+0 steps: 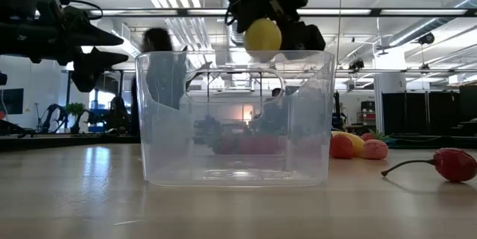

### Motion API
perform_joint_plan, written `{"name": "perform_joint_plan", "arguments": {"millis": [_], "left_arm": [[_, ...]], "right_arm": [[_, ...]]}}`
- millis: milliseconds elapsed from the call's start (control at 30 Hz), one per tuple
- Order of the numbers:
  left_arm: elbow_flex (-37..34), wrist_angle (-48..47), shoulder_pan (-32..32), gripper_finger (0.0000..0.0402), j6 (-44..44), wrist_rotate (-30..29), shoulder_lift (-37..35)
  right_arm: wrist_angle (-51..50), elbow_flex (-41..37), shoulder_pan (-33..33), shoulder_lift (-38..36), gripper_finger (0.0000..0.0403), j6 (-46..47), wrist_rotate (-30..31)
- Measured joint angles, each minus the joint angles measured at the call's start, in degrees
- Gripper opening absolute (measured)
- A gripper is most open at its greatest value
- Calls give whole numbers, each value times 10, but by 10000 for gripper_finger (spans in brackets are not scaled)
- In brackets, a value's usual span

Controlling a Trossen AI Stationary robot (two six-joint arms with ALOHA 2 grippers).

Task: Pick and placing Produce into tupperware
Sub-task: Put the lemon into the transparent bin, then put the strawberry into the transparent bin

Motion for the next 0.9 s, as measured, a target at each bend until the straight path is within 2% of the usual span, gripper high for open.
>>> {"name": "perform_joint_plan", "arguments": {"millis": [167, 400, 500, 667, 833, 900], "left_arm": [[0, 0, 0, 151, 0, 0, 0], [0, 0, 0, 150, 0, -1, 0], [0, 0, 0, 150, 0, -2, 0], [0, 6, 0, 151, -1, -24, 1], [0, 58, -1, 151, -1, -15, -1], [0, 83, -1, 150, -1, -14, -1]], "right_arm": [[-7, 27, 20, 42, 228, 1, 2], [-7, 76, 23, 51, 279, -10, 21], [-18, 100, 30, 38, 290, -20, 84], [-44, 128, 61, -15, 292, -39, 245], [-70, 131, 96, -62, 283, -37, 392], [-83, 131, 105, -77, 279, -29, 425]]}}
